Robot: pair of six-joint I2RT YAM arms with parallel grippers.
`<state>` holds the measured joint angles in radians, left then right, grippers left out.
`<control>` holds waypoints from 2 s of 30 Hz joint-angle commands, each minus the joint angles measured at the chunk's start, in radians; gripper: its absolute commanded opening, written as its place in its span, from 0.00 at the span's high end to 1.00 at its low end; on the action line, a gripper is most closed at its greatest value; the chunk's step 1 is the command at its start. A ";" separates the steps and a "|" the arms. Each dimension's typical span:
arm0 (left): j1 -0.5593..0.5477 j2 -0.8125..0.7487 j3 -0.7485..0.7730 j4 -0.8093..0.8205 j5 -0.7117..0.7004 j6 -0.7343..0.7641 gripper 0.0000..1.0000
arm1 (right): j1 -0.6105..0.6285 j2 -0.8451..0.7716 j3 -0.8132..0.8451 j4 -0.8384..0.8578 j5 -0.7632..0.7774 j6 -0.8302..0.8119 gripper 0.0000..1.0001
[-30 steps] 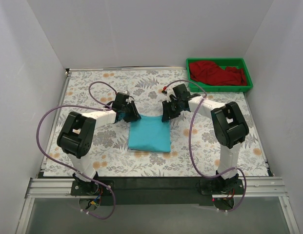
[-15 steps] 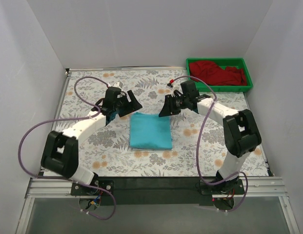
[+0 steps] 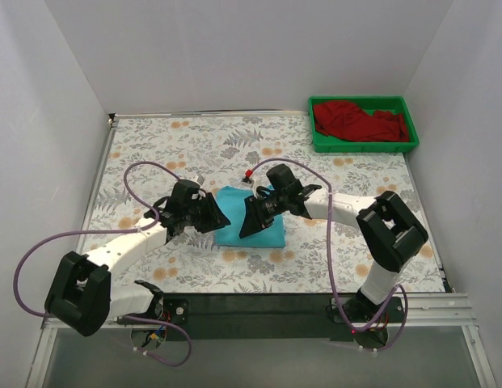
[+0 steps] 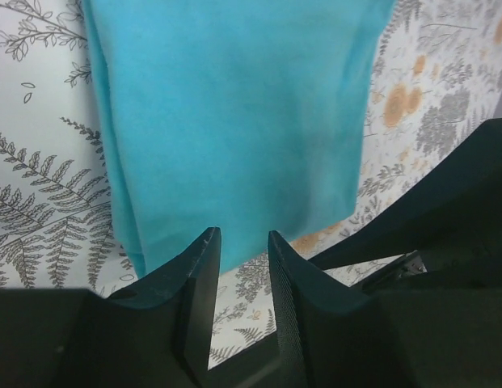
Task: Fold and stack the t-shirts
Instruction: Fold the tshirt
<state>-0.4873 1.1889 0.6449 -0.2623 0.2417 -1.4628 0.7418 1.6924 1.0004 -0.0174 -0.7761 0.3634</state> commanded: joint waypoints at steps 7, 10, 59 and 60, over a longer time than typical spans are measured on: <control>0.003 0.208 0.074 0.041 -0.077 0.024 0.77 | -0.018 0.226 0.060 0.057 -0.040 0.005 0.73; 0.016 0.303 0.111 0.041 -0.103 0.030 0.79 | -0.048 0.266 0.026 0.076 -0.035 0.006 0.74; 0.116 0.196 0.202 0.002 -0.042 0.039 0.71 | -0.352 0.025 0.078 -0.003 -0.023 -0.063 0.78; 0.130 0.221 0.213 0.030 -0.032 0.030 0.72 | -0.354 0.070 0.105 0.007 -0.012 -0.055 0.78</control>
<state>-0.4026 1.3540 0.8276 -0.3344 0.2211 -1.4212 0.3927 1.6981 1.0130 -0.0364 -0.8196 0.2943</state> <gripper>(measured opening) 0.289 0.216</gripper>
